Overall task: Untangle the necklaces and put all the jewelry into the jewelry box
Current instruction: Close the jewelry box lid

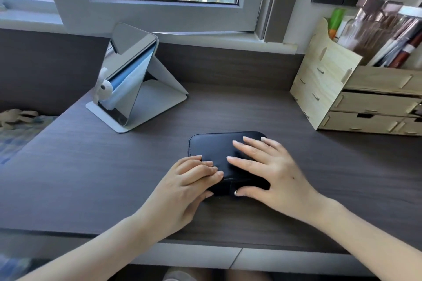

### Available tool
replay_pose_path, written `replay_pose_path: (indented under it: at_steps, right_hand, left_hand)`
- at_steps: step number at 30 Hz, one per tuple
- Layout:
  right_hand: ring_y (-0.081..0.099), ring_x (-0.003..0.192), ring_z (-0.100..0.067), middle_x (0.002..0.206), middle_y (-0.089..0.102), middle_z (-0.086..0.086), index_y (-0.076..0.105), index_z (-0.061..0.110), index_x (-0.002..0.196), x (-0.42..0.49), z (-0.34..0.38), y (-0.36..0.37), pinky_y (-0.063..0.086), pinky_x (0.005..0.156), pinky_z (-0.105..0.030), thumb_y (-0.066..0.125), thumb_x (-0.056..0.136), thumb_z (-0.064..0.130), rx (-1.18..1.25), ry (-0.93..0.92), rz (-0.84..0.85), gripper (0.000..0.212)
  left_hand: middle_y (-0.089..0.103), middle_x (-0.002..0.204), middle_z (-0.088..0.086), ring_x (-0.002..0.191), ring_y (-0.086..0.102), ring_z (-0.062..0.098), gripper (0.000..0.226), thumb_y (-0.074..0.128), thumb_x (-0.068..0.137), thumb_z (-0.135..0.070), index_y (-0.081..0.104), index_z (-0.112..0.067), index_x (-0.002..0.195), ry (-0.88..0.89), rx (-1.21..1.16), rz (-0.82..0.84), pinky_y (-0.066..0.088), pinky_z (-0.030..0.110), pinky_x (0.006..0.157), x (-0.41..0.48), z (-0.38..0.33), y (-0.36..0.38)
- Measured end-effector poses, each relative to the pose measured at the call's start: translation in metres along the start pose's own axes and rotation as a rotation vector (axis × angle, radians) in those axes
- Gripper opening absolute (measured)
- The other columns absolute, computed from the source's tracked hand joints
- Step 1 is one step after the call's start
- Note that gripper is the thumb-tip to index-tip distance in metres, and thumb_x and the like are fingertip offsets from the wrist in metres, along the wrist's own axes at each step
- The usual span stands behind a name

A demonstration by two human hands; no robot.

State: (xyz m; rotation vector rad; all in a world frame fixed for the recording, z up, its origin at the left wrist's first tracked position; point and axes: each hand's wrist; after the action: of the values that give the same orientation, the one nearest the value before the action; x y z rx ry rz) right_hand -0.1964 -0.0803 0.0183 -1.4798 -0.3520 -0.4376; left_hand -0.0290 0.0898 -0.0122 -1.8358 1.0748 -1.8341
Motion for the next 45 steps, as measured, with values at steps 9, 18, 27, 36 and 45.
replay_pose_path:
  at_steps: [9,18,27,36,45]
  right_hand:
    - [0.037,0.136,-0.021,0.141,0.047,0.001,0.056,0.024,0.128,-0.002,-0.002,0.005,0.025,0.110,-0.059,0.059,0.078,0.051,0.079,0.018,0.032,0.057]
    - [0.048,0.127,-0.031,0.132,0.056,-0.010,0.063,0.014,0.117,-0.003,0.008,0.012,0.031,0.102,-0.066,0.060,0.074,0.041,-0.044,-0.026,-0.077,0.050]
    - [0.046,0.129,-0.030,0.134,0.055,-0.010,0.060,0.013,0.123,-0.005,0.011,0.008,0.025,0.107,-0.063,0.057,0.078,0.044,-0.024,0.001,-0.009,0.054]
    - [0.015,0.136,0.010,0.146,0.028,0.019,0.023,0.053,0.136,-0.030,-0.013,-0.021,0.009,0.113,-0.012,0.074,0.072,0.048,0.274,0.436,0.078,0.082]
    - [0.044,0.121,0.007,0.129,0.050,0.020,0.039,0.046,0.133,0.002,-0.058,-0.013,0.030,0.096,-0.002,0.077,0.075,0.029,0.472,0.511,-0.020,0.072]
  left_hand:
    - [0.054,0.114,-0.009,0.111,0.055,0.012,0.031,0.056,0.089,-0.017,0.054,-0.018,0.119,0.006,0.010,-0.007,0.039,0.032,0.105,-0.001,0.001,0.001]
    - [0.053,0.113,-0.008,0.109,0.055,0.013,0.030,0.057,0.088,-0.016,0.054,-0.017,0.118,0.032,0.019,-0.021,0.040,0.033,0.103,0.000,0.001,0.002]
    - [0.054,0.114,-0.008,0.108,0.054,0.015,0.032,0.059,0.086,-0.020,0.057,-0.018,0.118,0.006,0.028,0.034,0.038,0.032,0.103,0.002,0.000,-0.004]
    - [0.050,0.131,-0.008,0.119,0.051,0.015,0.087,0.083,0.065,-0.042,0.033,-0.051,0.135,-0.616,-0.030,0.202,0.039,0.021,0.093,-0.003,-0.004,-0.024]
    - [0.056,0.128,-0.015,0.122,0.048,0.001,0.085,0.088,0.061,-0.019,0.049,-0.029,0.135,-0.686,-0.225,0.119,0.032,0.009,0.098,0.053,0.041,-0.006]
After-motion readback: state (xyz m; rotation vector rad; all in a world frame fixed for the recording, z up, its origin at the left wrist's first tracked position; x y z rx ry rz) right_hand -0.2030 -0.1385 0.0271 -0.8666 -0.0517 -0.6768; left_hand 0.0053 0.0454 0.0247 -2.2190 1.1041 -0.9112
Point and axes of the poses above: each hand's wrist, its own x-axis towards the middle knuckle, its own y-axis out of the palm, z = x × y
